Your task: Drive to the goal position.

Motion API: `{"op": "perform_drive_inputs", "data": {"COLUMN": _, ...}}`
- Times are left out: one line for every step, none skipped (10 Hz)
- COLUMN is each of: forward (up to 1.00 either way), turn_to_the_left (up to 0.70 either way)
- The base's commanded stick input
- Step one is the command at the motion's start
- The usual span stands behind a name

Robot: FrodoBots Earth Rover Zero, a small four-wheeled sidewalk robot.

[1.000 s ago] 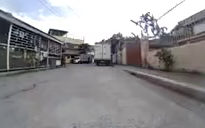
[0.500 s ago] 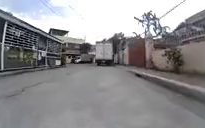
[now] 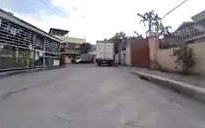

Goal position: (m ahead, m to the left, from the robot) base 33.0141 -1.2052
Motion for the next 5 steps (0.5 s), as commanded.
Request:
{"op": "perform_drive_inputs", "data": {"forward": 1.00, "turn_to_the_left": 0.00}}
{"op": "perform_drive_inputs", "data": {"forward": 1.00, "turn_to_the_left": 0.00}}
{"op": "perform_drive_inputs", "data": {"forward": 1.00, "turn_to_the_left": -0.03}}
{"op": "perform_drive_inputs", "data": {"forward": 1.00, "turn_to_the_left": -0.06}}
{"op": "perform_drive_inputs", "data": {"forward": 1.00, "turn_to_the_left": -0.33}}
